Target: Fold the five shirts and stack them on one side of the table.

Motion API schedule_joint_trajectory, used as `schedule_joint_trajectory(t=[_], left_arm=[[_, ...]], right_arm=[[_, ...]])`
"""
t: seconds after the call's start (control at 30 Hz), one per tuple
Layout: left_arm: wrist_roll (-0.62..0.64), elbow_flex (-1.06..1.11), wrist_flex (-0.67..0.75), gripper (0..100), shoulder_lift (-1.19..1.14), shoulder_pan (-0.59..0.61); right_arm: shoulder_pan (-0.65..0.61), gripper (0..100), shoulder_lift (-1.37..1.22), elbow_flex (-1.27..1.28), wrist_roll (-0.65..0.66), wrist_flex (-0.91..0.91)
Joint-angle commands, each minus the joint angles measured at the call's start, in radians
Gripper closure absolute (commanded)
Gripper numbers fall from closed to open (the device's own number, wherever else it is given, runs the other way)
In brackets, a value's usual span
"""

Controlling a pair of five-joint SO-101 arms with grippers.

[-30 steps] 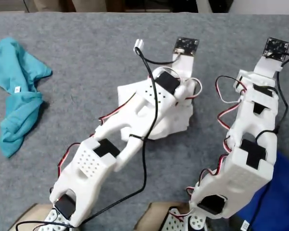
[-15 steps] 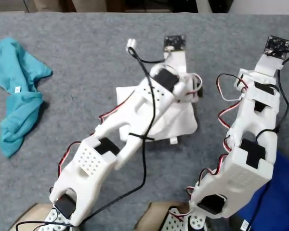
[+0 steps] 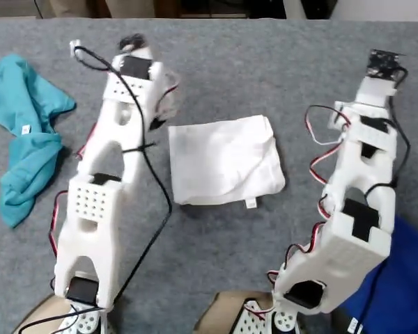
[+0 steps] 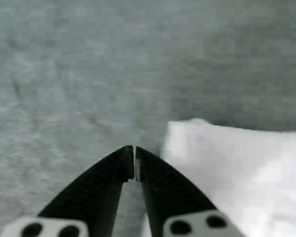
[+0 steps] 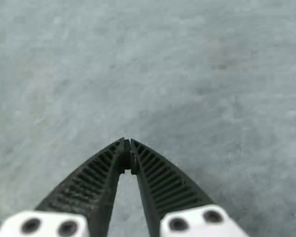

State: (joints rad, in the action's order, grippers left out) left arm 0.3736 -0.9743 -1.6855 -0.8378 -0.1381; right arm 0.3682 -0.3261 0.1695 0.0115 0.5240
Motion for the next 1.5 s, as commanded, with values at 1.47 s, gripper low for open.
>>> schedule_joint_trajectory(t=[1.47], left_arm=[[-0.132,-0.055,0.095,98,-0.177,0.130]], right_arm=[[-0.358,98.7,0.202,0.048,0.295,0.738]])
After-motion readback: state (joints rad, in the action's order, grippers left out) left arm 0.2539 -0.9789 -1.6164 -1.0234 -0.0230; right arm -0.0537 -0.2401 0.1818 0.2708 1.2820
